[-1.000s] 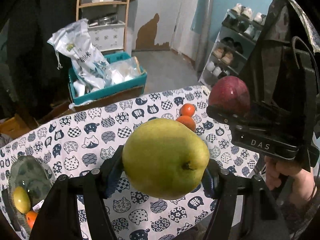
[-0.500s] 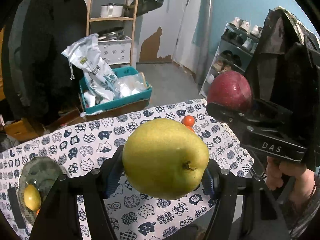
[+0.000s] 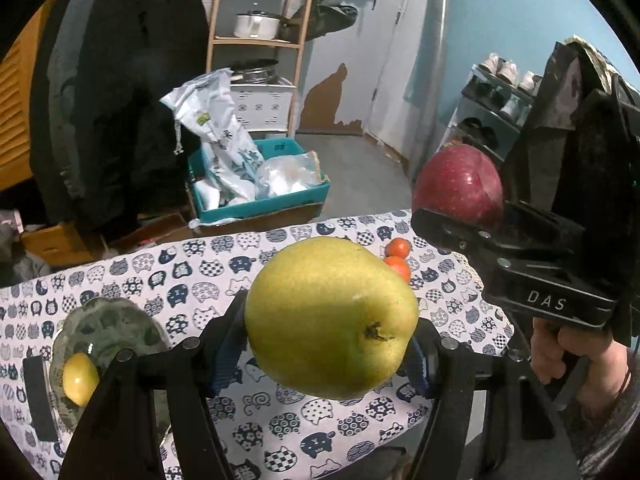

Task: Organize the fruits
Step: 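Carry the pear in the left tool toward the glass bowl while the right tool carries the apple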

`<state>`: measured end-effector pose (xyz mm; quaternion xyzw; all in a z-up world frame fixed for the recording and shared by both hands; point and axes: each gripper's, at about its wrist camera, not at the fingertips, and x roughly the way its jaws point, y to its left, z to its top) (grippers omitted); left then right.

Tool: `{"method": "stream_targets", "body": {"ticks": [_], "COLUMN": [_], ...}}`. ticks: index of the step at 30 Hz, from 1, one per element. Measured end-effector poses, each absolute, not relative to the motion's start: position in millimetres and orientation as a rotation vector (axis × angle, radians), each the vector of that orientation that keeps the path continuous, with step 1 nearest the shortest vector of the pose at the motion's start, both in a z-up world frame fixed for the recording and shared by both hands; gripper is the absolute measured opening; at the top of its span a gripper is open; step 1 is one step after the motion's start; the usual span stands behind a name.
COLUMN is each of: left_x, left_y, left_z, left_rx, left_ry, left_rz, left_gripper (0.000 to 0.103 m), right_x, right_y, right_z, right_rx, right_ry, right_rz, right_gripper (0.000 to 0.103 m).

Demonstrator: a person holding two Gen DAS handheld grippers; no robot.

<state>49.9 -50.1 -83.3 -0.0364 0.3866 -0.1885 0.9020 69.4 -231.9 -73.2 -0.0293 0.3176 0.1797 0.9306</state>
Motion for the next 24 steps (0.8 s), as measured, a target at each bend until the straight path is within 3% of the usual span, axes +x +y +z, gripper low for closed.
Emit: {"method": "stream_targets", "body": {"ticks": [24], "left_x": [33.0], "left_y": [57.9], "left_z": [-93.9], "left_rx": [-0.193], "left_ry": [0.793], "left_rz": [-0.215], "left_gripper": [0.069], "right_x": [80.2], "right_y": [-116.5], "right_z": [-74.0], "right_rx": [-0.134], "right_ry": [0.674], "right_rz": [0.542], "right_gripper": [0.072]}}
